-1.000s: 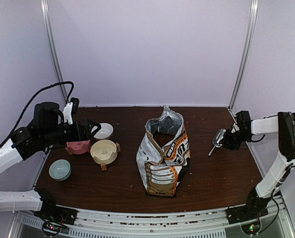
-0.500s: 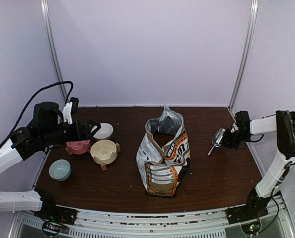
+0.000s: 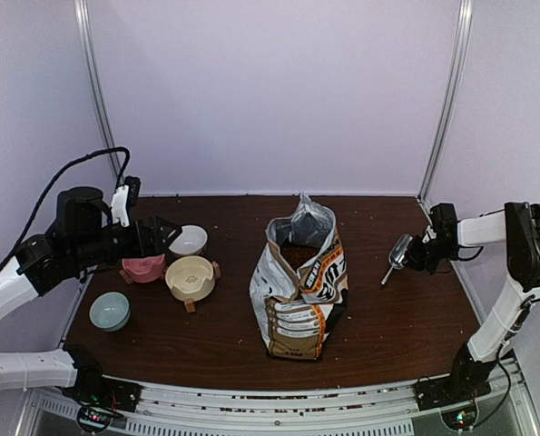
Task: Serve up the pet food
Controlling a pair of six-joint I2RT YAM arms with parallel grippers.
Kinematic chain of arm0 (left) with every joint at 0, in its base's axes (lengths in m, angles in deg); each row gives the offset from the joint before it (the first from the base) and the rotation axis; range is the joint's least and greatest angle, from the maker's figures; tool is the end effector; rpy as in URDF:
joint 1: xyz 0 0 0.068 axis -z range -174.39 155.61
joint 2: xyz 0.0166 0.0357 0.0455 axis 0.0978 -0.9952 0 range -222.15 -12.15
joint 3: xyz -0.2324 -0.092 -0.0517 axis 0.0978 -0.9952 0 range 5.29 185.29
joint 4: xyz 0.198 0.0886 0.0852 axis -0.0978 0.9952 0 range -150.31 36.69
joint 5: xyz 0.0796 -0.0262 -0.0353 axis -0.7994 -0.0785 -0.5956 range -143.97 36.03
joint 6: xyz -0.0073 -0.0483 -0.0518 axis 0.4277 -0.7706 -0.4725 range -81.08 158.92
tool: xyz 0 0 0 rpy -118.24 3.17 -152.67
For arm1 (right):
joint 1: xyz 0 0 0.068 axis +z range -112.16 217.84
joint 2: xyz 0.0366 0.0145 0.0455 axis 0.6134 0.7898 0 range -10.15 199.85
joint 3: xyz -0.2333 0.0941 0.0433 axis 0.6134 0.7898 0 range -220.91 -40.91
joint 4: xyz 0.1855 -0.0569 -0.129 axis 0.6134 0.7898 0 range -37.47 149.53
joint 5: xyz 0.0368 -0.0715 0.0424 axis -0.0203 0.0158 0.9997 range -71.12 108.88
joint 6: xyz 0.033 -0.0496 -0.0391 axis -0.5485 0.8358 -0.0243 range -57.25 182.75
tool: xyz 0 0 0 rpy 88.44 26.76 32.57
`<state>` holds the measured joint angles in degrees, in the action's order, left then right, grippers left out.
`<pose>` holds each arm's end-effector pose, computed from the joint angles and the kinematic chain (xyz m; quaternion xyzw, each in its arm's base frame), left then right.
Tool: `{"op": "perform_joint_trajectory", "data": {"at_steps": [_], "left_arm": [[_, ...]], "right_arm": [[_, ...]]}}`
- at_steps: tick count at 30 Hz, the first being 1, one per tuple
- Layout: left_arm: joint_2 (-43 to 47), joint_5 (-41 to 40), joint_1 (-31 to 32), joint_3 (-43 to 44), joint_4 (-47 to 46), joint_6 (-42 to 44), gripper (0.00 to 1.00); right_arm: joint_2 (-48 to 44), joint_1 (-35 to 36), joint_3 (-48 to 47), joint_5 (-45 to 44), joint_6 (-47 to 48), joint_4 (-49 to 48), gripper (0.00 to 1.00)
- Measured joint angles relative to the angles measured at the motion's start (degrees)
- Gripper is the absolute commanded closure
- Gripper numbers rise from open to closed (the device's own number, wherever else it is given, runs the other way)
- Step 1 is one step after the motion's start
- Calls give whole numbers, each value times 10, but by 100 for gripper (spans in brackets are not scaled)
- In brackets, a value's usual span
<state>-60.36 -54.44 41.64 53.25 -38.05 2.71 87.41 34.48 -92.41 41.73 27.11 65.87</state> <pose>0.1568 -0.1133 0.3052 -0.0036 0.8315 -0.3247 0.4508 0.3102 0.0047 0.1343 0.2663 0.9087 0.2554 0.1954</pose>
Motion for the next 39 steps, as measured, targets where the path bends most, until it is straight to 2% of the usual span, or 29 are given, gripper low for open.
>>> {"op": "perform_joint_trajectory", "data": {"at_steps": [5,12,17,21,31,36,39], "left_arm": [[18,-5,0,0,-2,10,11],[55,-7,10,2,-5,24,11],[16,-38,101,35,-15,44,12],[-49,-63,189,90,-39,61,13],[-175,-74,323,210,-130,71,13],[-245,-66,361,263,-153,67,13],[-277,-56,371,275,-156,51,13]], "right_arm": [[-48,0,17,8,-8,3,100],[-262,7,55,23,-24,31,100],[-407,60,60,22,-57,71,100],[-483,153,50,2,-103,88,100],[-482,400,-61,-116,-193,75,100],[-421,520,-133,-210,-194,60,100],[-381,565,-166,-252,-181,53,100]]}}
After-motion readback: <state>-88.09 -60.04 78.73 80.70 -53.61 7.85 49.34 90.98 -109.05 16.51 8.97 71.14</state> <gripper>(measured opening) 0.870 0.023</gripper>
